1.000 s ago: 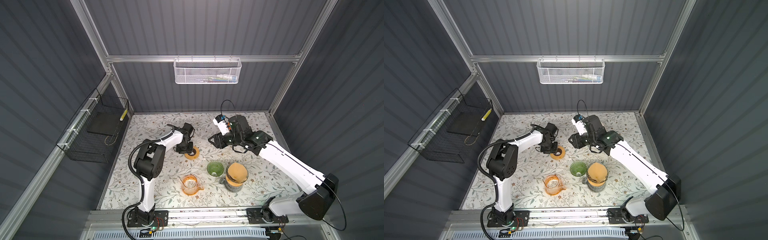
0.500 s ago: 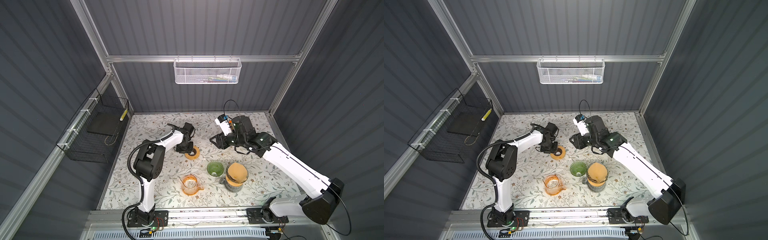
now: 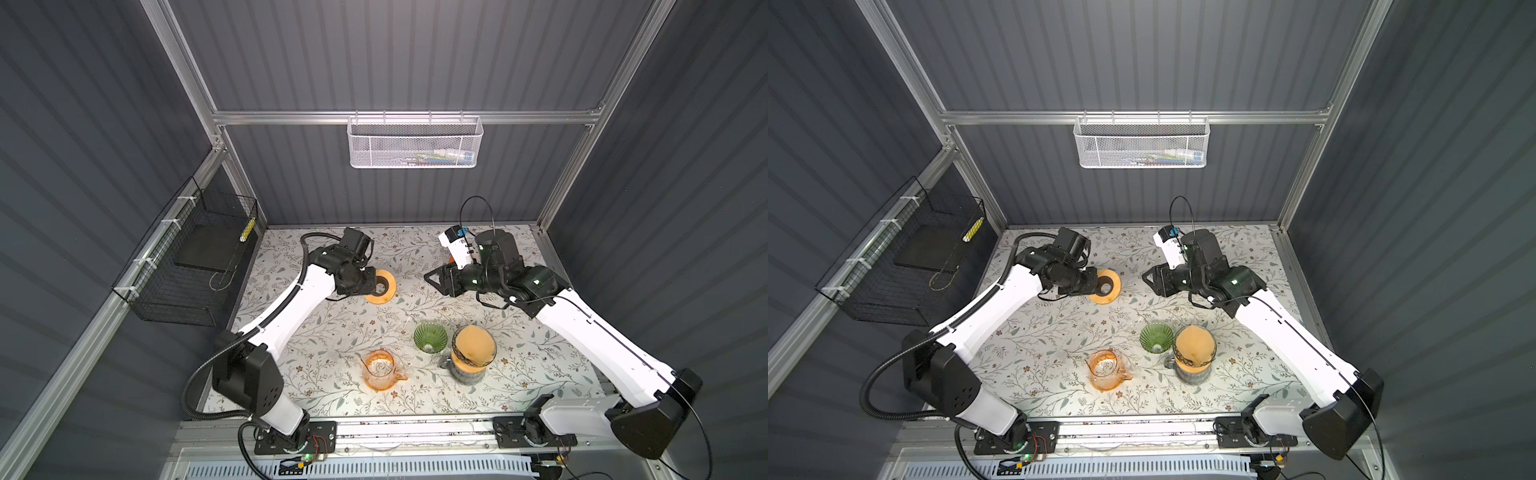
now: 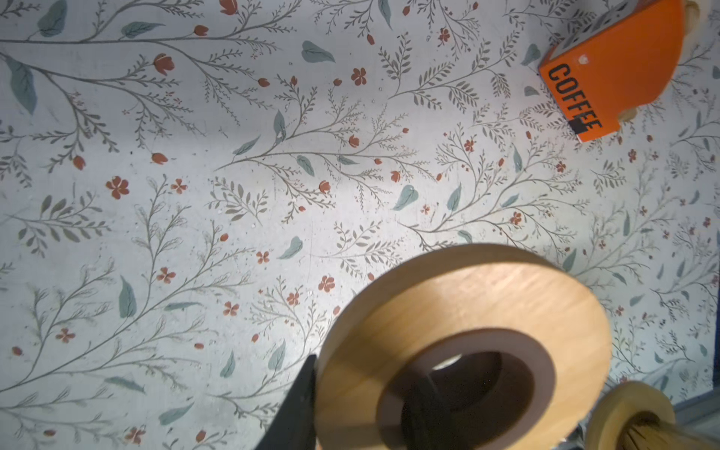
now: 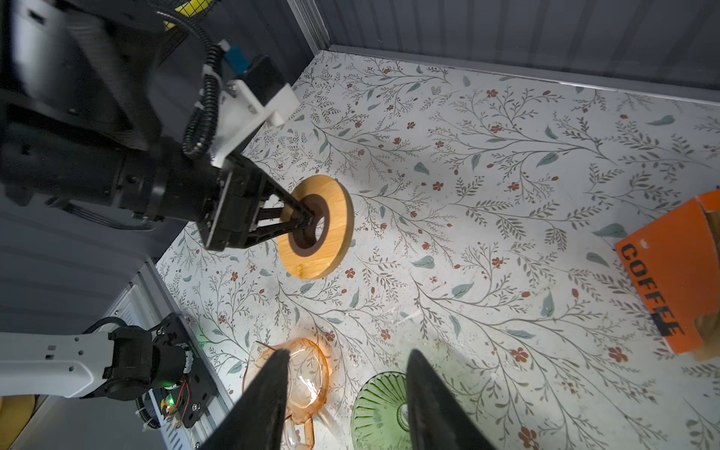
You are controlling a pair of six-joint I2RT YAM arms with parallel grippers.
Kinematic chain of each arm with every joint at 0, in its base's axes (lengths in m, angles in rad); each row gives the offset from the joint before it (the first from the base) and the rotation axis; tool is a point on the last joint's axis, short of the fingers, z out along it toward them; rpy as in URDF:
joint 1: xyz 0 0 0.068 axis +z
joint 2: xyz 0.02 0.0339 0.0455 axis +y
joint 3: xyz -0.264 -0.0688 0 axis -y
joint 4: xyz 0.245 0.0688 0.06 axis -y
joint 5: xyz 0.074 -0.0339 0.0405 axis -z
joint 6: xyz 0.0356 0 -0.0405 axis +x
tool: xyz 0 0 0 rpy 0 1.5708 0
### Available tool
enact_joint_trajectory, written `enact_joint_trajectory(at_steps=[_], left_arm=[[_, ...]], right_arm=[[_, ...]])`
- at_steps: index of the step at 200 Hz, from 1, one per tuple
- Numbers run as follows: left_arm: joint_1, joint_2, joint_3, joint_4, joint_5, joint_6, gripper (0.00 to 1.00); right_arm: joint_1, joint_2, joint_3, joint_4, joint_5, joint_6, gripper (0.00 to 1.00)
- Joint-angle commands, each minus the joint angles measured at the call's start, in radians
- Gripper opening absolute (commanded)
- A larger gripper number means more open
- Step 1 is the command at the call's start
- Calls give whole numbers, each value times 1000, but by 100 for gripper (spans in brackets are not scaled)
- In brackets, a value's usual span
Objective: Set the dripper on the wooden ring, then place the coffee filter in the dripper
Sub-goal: 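Lift the wooden ring with the left gripper and carry it toward the pink jug, then lower the wooden ring onto the pink jug's mouth with the left gripper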
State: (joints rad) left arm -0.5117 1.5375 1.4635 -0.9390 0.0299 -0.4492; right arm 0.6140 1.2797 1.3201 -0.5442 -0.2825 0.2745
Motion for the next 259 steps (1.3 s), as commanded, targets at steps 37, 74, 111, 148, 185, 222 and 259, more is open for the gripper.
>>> enact_joint_trajectory(at_steps=[37, 74, 111, 148, 185, 222, 259], left_arm=[[-6, -166, -69, -188, 96, 32, 11], [-17, -242, -146, -194, 140, 27, 11], [-86, -253, -182, -226, 141, 21, 10], [-119, -272, -214, -264, 125, 5, 10], [-170, -283, -275, -245, 129, -39, 10], [-240, -274, -319, -183, 111, -97, 10], [-281, -249, -326, -178, 66, -116, 10]], right_arm=[[8, -105, -81, -37, 104, 77, 50], [28, -151, -96, -81, 145, 75, 50], [50, -145, -90, -97, 161, 73, 50], [68, -108, -63, -87, 163, 54, 50], [83, -71, -37, -80, 166, 43, 50], [93, -65, -36, -67, 174, 41, 50], [96, -73, -41, -68, 182, 41, 50]])
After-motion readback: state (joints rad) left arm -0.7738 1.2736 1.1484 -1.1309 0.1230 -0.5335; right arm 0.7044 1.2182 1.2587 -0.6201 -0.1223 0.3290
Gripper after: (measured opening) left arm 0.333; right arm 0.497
